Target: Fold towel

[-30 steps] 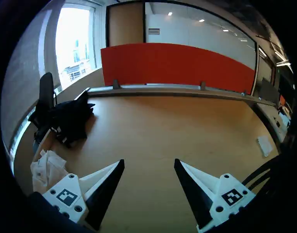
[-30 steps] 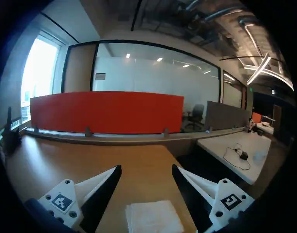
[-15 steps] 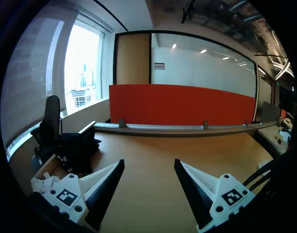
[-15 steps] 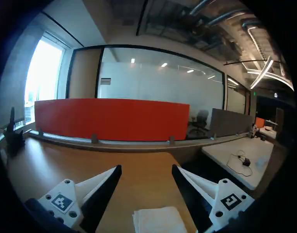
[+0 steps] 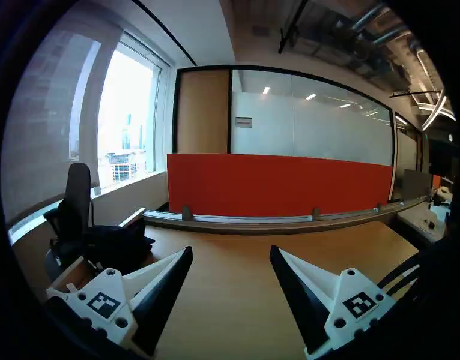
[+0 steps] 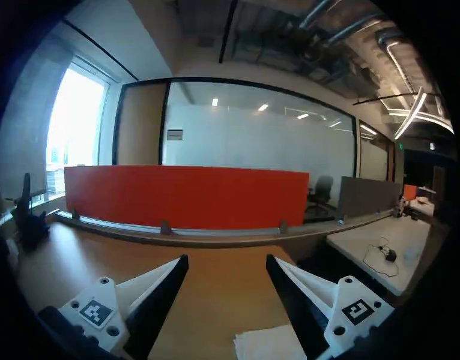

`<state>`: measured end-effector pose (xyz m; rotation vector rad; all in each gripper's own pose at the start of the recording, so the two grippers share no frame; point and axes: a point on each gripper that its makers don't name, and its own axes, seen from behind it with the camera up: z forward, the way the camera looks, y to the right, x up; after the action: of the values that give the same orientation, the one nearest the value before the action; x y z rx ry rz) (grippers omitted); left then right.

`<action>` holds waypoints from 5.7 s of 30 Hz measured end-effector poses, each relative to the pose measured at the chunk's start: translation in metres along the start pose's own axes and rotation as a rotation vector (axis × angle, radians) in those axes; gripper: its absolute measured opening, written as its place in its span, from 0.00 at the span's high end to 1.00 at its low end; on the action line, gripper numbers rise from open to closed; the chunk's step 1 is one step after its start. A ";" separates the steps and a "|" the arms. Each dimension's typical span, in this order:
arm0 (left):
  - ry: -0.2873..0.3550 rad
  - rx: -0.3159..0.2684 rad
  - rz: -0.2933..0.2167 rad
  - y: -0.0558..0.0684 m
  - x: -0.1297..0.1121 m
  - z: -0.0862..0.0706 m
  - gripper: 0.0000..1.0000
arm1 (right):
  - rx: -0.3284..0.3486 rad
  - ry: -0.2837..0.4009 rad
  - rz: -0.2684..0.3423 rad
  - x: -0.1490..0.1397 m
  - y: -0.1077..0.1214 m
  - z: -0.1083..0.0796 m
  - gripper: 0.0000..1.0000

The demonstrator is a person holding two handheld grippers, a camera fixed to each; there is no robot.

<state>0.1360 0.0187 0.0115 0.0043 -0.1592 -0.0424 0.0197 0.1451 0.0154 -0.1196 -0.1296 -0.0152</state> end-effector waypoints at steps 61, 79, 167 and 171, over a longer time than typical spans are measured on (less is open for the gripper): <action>0.119 -0.040 -0.002 -0.026 -0.046 0.010 0.05 | 0.147 0.048 0.056 0.047 -0.165 -0.045 0.00; 0.149 -0.023 0.006 -0.028 -0.115 0.013 0.05 | 0.124 0.051 0.054 0.007 -0.165 -0.042 0.00; 0.170 -0.009 0.040 -0.024 -0.175 0.019 0.05 | 0.105 0.165 0.049 -0.071 -0.124 -0.012 0.00; 0.170 -0.009 0.039 -0.023 -0.176 0.019 0.05 | 0.115 0.168 0.054 -0.084 -0.127 -0.008 0.00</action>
<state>-0.0413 0.0028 0.0027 -0.0040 0.0111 -0.0033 -0.0651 0.0184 0.0116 -0.0063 0.0402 0.0365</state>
